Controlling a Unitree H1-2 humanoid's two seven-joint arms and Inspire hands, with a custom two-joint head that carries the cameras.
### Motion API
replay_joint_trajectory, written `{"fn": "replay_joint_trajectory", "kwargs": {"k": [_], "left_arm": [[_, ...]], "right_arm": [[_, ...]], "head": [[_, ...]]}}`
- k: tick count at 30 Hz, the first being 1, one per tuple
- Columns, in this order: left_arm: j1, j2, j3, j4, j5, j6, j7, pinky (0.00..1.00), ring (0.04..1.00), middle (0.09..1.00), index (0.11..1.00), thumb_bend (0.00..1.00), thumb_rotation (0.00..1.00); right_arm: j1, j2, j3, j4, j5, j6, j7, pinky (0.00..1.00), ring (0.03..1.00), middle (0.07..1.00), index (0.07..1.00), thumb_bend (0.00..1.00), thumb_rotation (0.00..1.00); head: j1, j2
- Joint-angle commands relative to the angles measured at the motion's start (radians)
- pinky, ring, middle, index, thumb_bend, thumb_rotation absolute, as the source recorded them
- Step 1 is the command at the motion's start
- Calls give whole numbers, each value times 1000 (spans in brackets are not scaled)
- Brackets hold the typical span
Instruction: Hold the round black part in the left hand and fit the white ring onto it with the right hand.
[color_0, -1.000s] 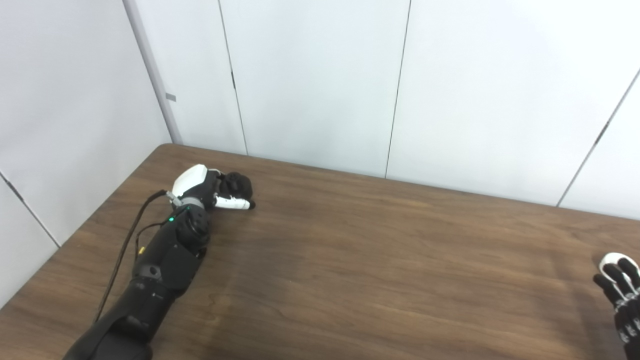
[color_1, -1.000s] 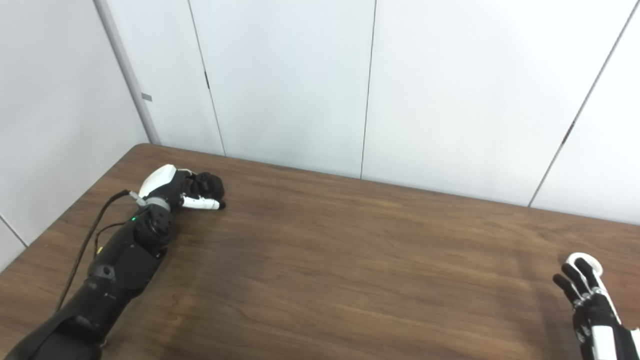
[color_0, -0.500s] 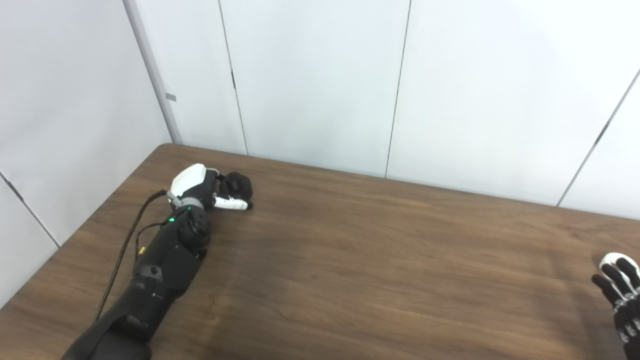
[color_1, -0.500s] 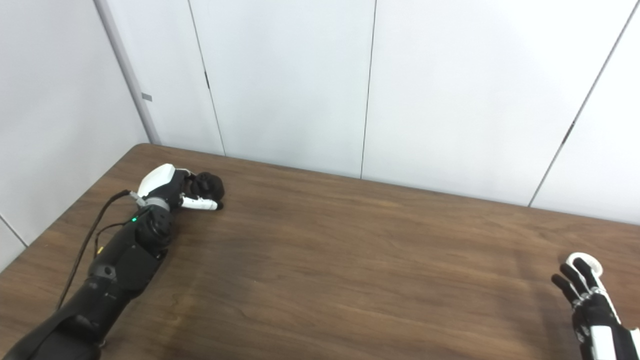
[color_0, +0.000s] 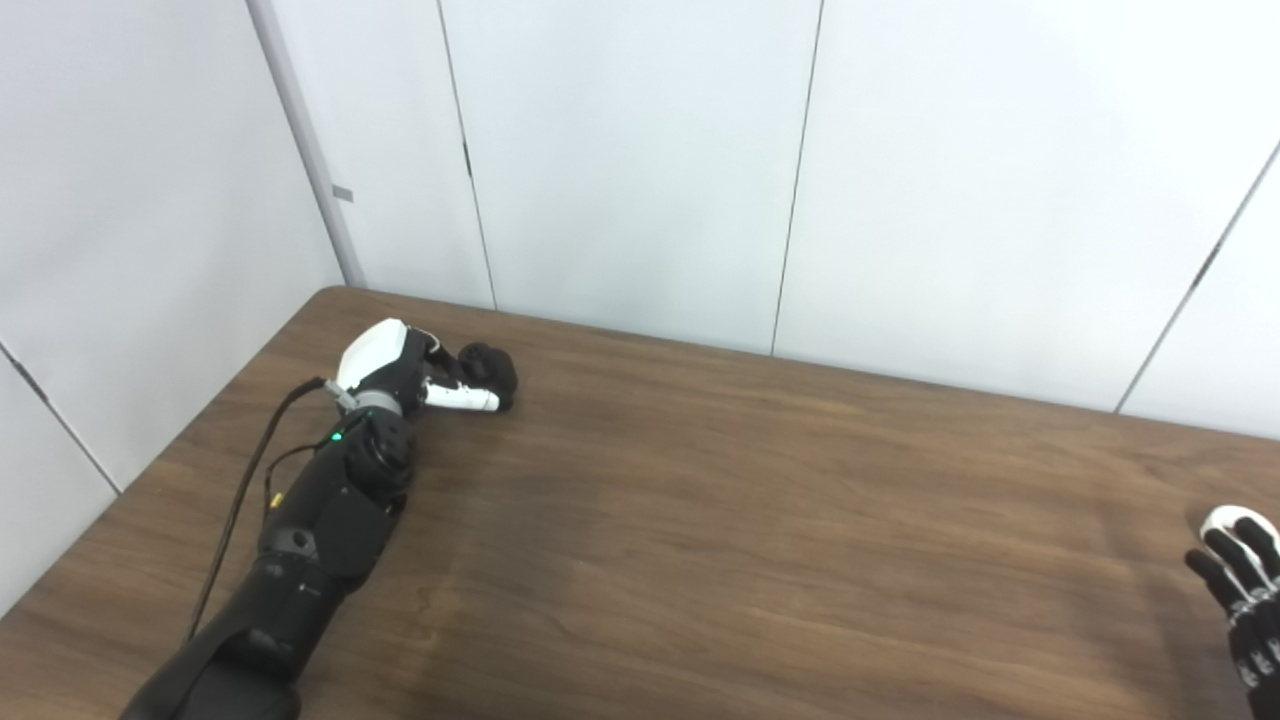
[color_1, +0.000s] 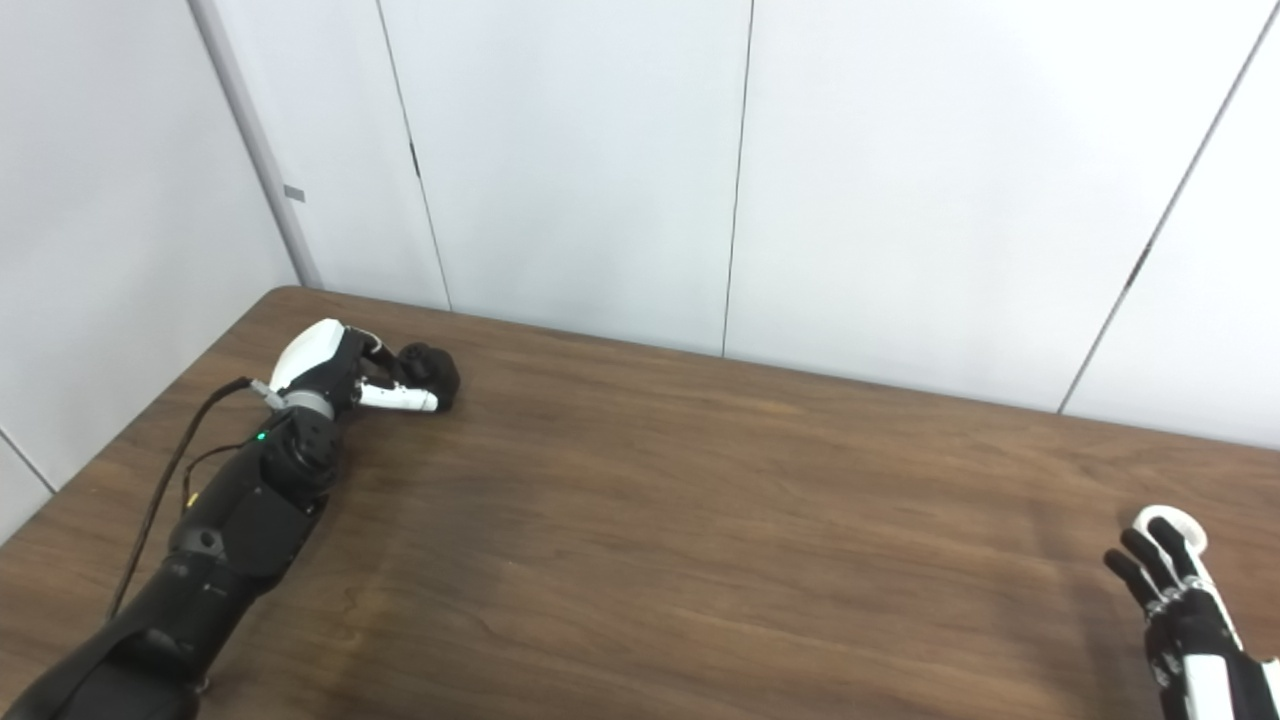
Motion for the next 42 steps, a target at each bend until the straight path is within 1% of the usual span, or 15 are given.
{"fn": "replay_joint_trajectory", "kwargs": {"k": [1, 10, 14, 18, 20, 23, 26, 29, 34, 38, 40, 42], "left_arm": [[-33, 21, 11, -27, 1, -35, 33, 1000, 911, 785, 483, 521, 45], [-24, 22, 0, -32, 13, -63, 46, 1000, 901, 757, 485, 520, 45], [-12, 24, -1, -50, 16, -76, 52, 1000, 896, 746, 484, 520, 44], [16, 22, 1, -119, 25, -60, 47, 1000, 896, 751, 483, 521, 45], [36, 20, -2, -172, 35, -42, 39, 1000, 900, 754, 483, 521, 44], [79, 14, -12, -285, 53, -5, 11, 1000, 895, 757, 483, 521, 44], [128, 0, -23, -414, 68, 41, -33, 1000, 893, 767, 483, 520, 44], [172, -28, -13, -528, 98, 59, -104, 1000, 904, 772, 483, 520, 44], [241, -129, 48, -712, 208, 59, -281, 1000, 916, 789, 484, 520, 44], [297, -177, 38, -841, 266, 59, -384, 1000, 908, 786, 485, 519, 43], [325, -197, 32, -887, 283, 59, -415, 1000, 900, 781, 484, 520, 44], [353, -211, 15, -930, 311, 59, -438, 1000, 889, 776, 484, 521, 45]], "right_arm": [[94, 49, 19, 78, 13, 6, 0, 989, 892, 916, 934, 603, 922], [91, 46, 18, 89, 15, -2, 6, 989, 894, 918, 936, 605, 925], [91, 48, 19, 90, 8, -11, 2, 979, 890, 914, 932, 591, 927], [90, 52, 20, 89, 10, -10, 2, 975, 885, 914, 930, 588, 921], [89, 54, 21, 89, 6, -8, -2, 970, 888, 912, 929, 597, 913], [88, 58, 25, 88, -7, -9, -9, 966, 888, 911, 928, 605, 909], [86, 60, 28, 89, -13, -13, -9, 954, 892, 916, 934, 595, 915], [84, 61, 31, 90, -25, -16, -13, 946, 890, 915, 932, 598, 916], [82, 66, 37, 88, -40, -21, -13, 957, 885, 915, 937, 586, 934], [83, 75, 39, 76, -57, -18, -26, 962, 882, 913, 935, 595, 938], [82, 77, 42, 75, -64, -22, -27, 946, 881, 907, 930, 598, 936], [85, 81, 46, 64, -66, -9, -29, 959, 891, 913, 935, 608, 935]], "head": [[0, 1], [0, 1], [-2, 2], [-8, 4], [-11, 5], [-20, 6], [-25, 8], [-31, 12], [-48, 19], [-59, 27], [-65, 32], [-73, 37]]}}
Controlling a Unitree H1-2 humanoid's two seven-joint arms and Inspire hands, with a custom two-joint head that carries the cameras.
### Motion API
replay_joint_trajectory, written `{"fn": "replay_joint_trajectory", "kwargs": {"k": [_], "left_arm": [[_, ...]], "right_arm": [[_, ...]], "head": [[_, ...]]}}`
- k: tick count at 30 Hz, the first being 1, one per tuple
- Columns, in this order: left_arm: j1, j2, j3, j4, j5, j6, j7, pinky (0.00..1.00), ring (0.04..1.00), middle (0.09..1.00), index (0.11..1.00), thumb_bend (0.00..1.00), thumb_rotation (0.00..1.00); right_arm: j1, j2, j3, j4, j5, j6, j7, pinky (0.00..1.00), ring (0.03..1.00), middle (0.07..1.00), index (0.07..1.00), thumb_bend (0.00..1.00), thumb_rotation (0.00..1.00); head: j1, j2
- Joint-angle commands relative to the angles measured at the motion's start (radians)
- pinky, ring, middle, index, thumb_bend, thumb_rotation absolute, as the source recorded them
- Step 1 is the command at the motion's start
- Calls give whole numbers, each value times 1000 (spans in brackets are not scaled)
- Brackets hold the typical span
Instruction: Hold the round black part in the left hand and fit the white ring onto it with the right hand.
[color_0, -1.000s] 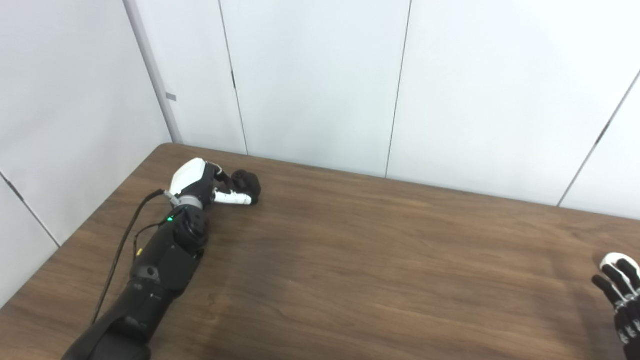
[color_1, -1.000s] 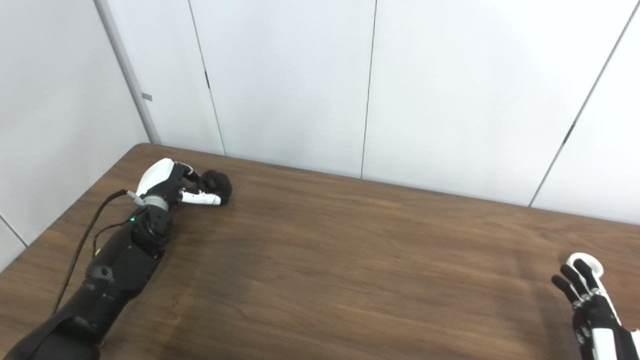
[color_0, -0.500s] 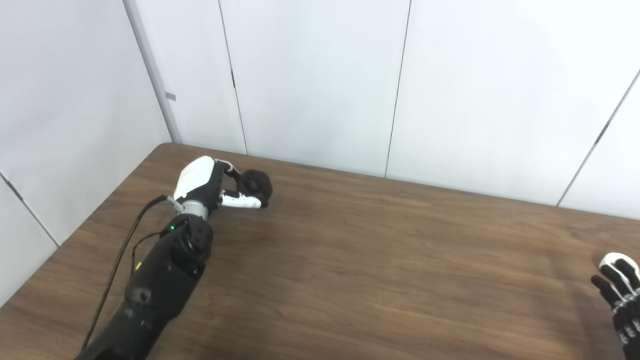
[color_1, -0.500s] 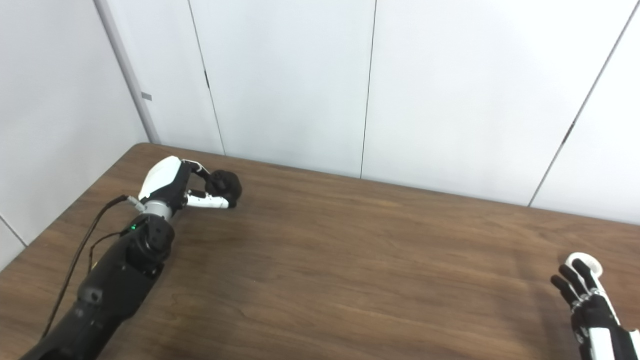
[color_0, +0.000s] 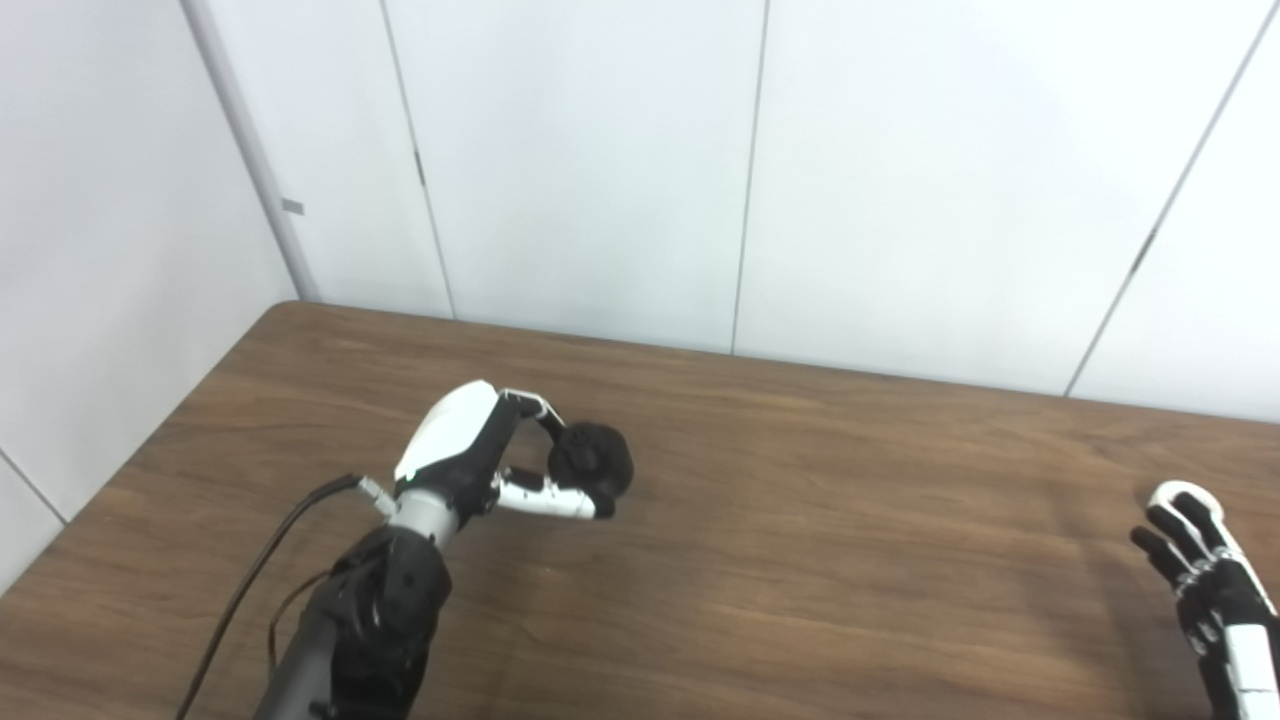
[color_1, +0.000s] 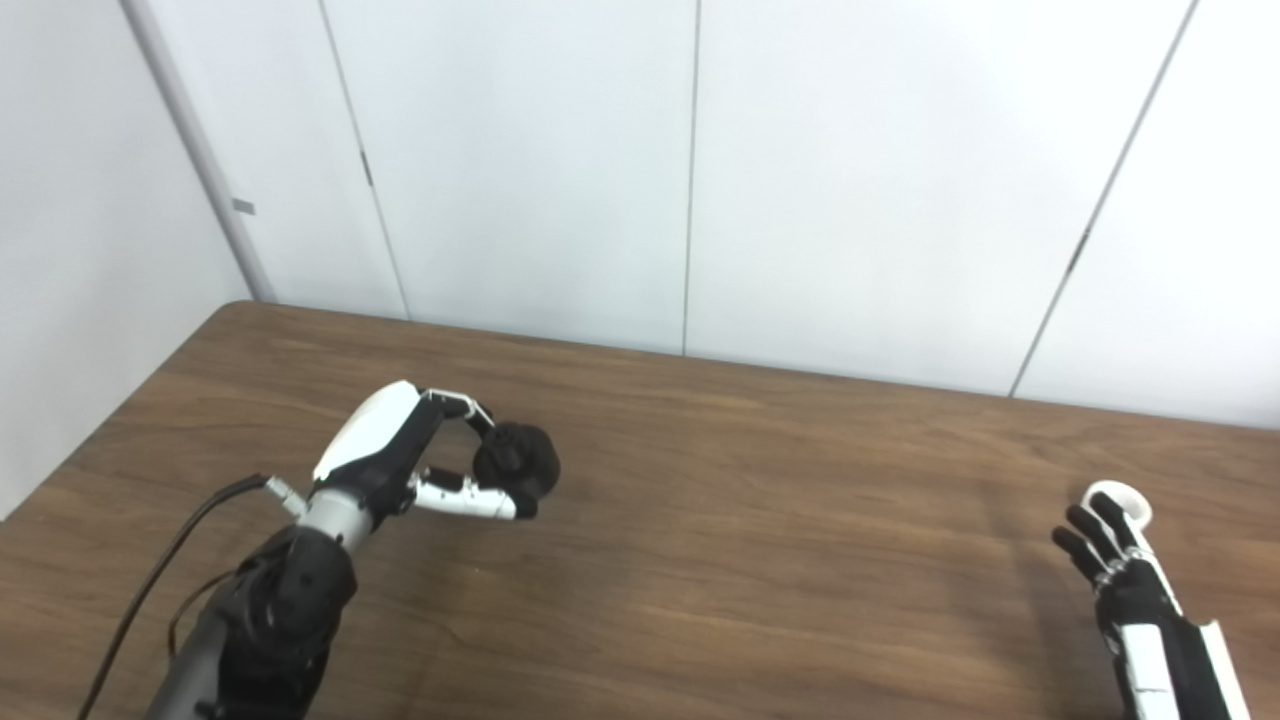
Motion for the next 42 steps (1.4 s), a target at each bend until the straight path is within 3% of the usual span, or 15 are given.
{"fn": "replay_joint_trajectory", "kwargs": {"k": [1, 7, 13, 23, 30, 42], "left_arm": [[10, 2, -17, -63, 46, -3, -10, 1000, 884, 775, 484, 521, 46], [107, -20, -116, -144, 135, -34, -2, 1000, 888, 776, 484, 521, 52], [180, -50, -196, -163, 197, -134, 64, 1000, 875, 777, 484, 521, 49], [246, -124, -269, -79, 218, -259, 162, 1000, 870, 774, 483, 522, 48], [258, -137, -329, 0, 264, -318, 207, 1000, 867, 762, 482, 523, 50], [297, -137, -395, 57, 304, -317, 216, 1000, 904, 795, 483, 521, 50]], "right_arm": [[87, 72, 39, 65, 7, 14, -11, 967, 893, 914, 938, 610, 938], [90, 85, 48, 30, -16, 42, -33, 957, 887, 915, 938, 613, 938], [94, 98, 61, -13, -44, 73, -44, 948, 897, 921, 946, 594, 955], [89, 130, 76, -60, -75, 118, -72, 977, 894, 915, 945, 584, 960], [91, 145, 88, -104, -113, 166, -92, 992, 897, 910, 940, 586, 978], [104, 163, 100, -158, -127, 206, -105, 983, 903, 913, 943, 563, 985]], "head": [[-7, 5], [-36, 23], [-68, 50], [-105, 84], [-137, 106], [-179, 140]]}}
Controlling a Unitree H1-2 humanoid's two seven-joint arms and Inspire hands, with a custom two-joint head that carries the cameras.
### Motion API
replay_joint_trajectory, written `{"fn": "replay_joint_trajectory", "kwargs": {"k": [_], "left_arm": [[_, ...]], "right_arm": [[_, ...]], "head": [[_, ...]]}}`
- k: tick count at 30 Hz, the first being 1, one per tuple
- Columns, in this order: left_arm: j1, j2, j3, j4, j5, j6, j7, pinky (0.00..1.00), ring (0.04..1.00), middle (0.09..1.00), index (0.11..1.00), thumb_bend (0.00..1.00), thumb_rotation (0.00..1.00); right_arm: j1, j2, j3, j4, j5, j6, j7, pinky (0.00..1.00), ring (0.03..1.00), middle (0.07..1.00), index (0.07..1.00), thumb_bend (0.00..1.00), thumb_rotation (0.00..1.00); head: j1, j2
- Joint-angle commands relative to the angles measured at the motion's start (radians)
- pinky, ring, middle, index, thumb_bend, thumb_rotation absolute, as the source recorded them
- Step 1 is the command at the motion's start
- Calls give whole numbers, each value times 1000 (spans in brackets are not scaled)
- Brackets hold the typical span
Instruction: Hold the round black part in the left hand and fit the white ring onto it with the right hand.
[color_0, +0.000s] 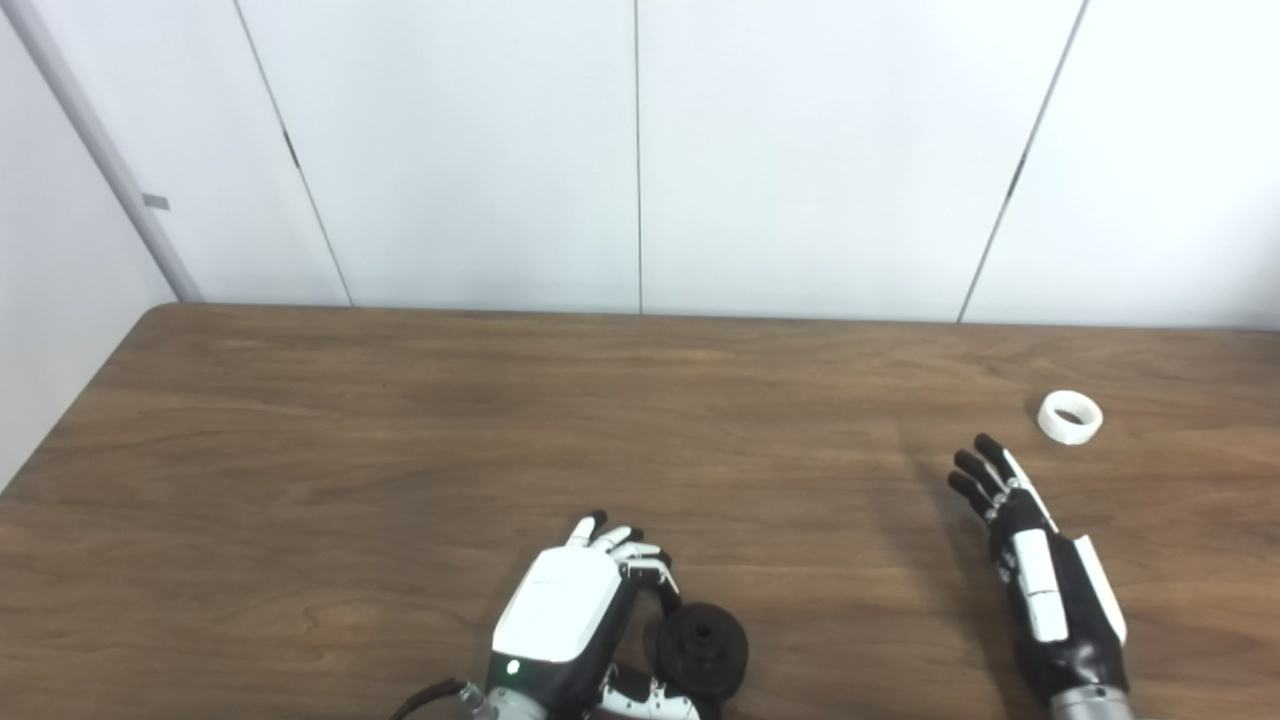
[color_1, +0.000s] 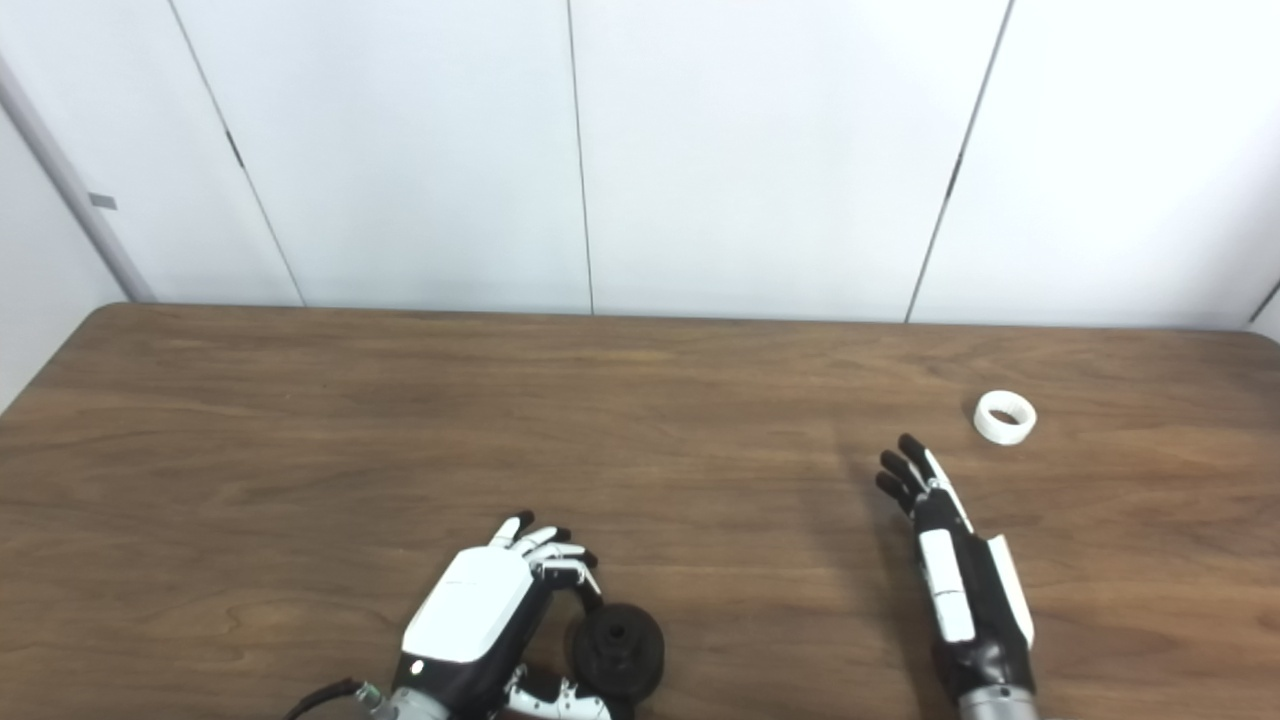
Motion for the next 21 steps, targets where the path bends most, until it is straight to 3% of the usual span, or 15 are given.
{"fn": "replay_joint_trajectory", "kwargs": {"k": [1, 11, 17, 21], "left_arm": [[17, 7, -17, 32, 27, -12, -7, 1000, 908, 798, 483, 521, 50], [44, 19, -20, 66, 12, -31, 36, 1000, 894, 790, 483, 520, 51], [59, 25, -20, 88, 10, -44, 69, 1000, 891, 792, 483, 520, 52], [65, 23, -19, 97, -2, -41, 75, 1000, 890, 793, 483, 521, 50]], "right_arm": [[35, 20, 12, -1, 5, 10, -8, 987, 905, 915, 945, 563, 986], [39, 23, 30, -36, -12, 44, -23, 1000, 911, 916, 939, 629, 995], [37, 18, 35, -42, -12, 28, -27, 998, 909, 918, 941, 543, 936], [32, 17, 31, -63, -6, 55, -31, 981, 919, 923, 939, 487, 910]], "head": [[-13, 12], [-88, 45], [-117, 57], [-139, 65]]}}
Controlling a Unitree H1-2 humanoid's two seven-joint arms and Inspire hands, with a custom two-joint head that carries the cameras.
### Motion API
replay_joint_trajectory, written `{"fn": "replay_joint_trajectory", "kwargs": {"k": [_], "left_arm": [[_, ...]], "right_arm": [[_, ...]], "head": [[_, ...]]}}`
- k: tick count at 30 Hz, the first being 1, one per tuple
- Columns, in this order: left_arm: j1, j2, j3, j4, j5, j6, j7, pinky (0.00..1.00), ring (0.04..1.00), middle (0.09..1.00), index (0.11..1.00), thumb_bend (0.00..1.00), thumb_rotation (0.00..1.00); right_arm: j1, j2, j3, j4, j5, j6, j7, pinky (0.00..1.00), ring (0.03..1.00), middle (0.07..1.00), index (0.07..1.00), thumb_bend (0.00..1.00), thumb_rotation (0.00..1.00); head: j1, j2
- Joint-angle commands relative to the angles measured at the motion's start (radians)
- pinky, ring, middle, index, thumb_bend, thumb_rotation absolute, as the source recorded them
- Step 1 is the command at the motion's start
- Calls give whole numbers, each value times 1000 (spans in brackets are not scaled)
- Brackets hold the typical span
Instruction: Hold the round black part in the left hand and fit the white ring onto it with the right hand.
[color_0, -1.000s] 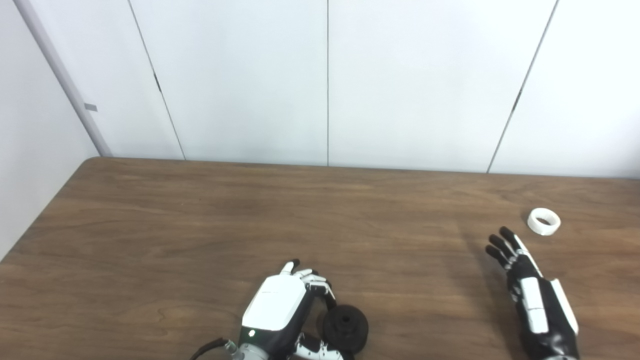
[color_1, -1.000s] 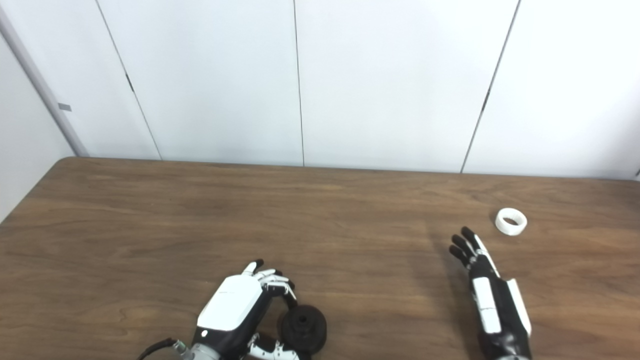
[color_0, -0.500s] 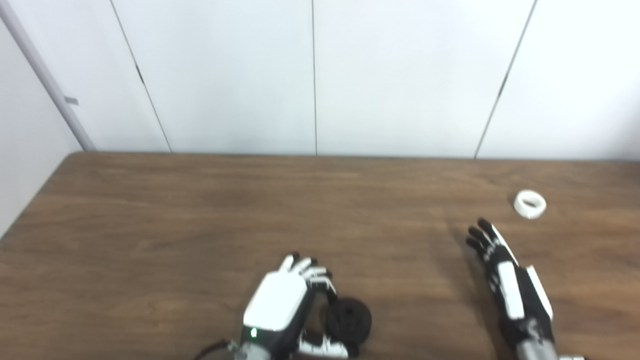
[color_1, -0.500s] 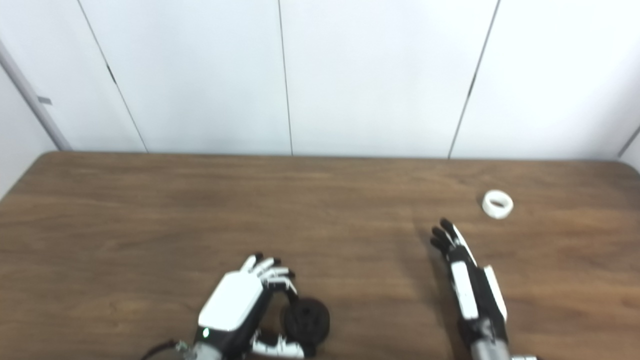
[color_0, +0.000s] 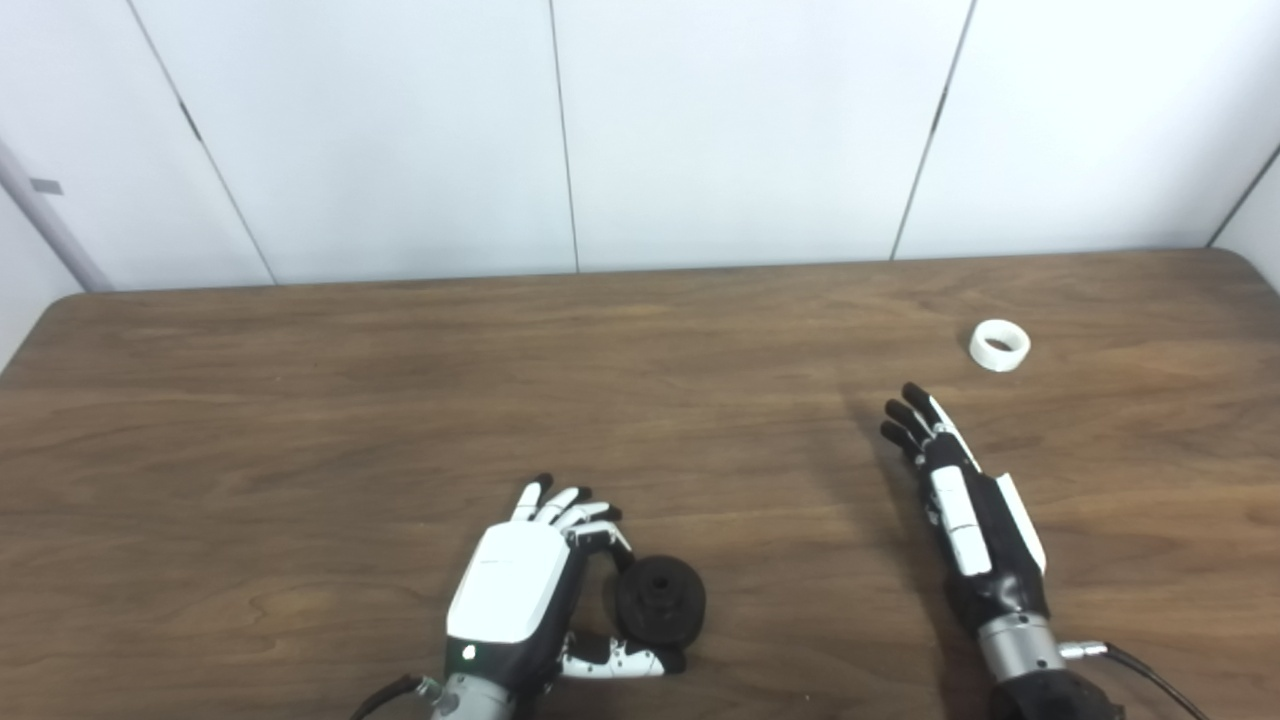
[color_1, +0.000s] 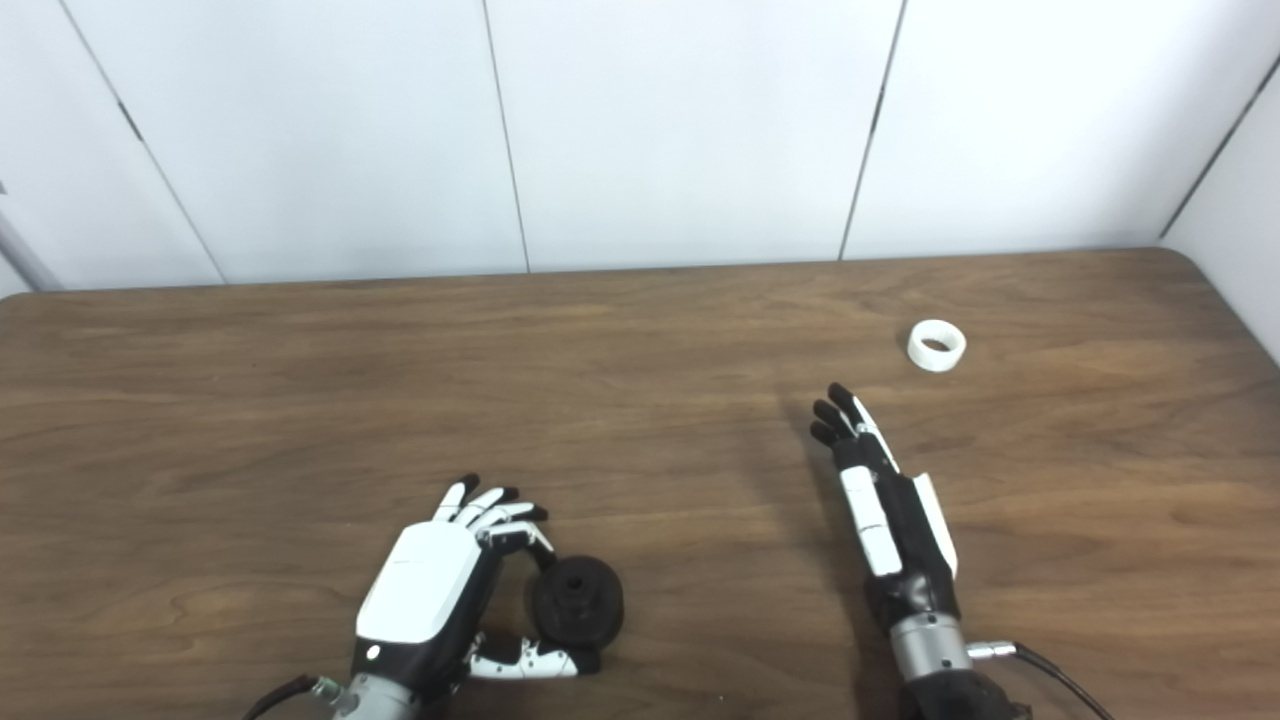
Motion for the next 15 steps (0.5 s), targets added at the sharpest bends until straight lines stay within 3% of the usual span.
{"fn": "replay_joint_trajectory", "kwargs": {"k": [1, 4, 9, 10, 11, 15], "left_arm": [[40, 19, -13, 40, 4, 7, -42, 1000, 888, 792, 483, 520, 50], [39, 24, -9, 43, 1, 1, -35, 1000, 889, 789, 483, 521, 50], [38, 26, -2, 45, -1, 3, -34, 1000, 889, 787, 483, 522, 50], [37, 27, -2, 45, 0, 2, -33, 1000, 889, 787, 483, 522, 50], [37, 29, -1, 44, 2, 1, -34, 1000, 889, 787, 483, 522, 51], [34, 34, 2, 40, 10, 2, -41, 1000, 882, 784, 483, 523, 51]], "right_arm": [[5, 1, 2, -24, 2, 19, -3, 975, 922, 923, 936, 483, 902], [-8, -3, -1, -48, -3, 43, -11, 961, 936, 928, 927, 487, 835], [-48, -28, 6, -95, -206, 103, -82, 852, 888, 884, 860, 540, 705], [-58, -33, 6, -102, -240, 118, -91, 840, 881, 878, 849, 552, 643], [-67, -38, 7, -109, -273, 132, -99, 799, 852, 861, 828, 600, 506], [-113, -69, 14, -149, -420, 246, -107, 881, 891, 875, 795, 696, 394]], "head": [[-8, 5], [-8, 5], [-53, 12], [-53, 12], [-58, 13], [-87, 10]]}}
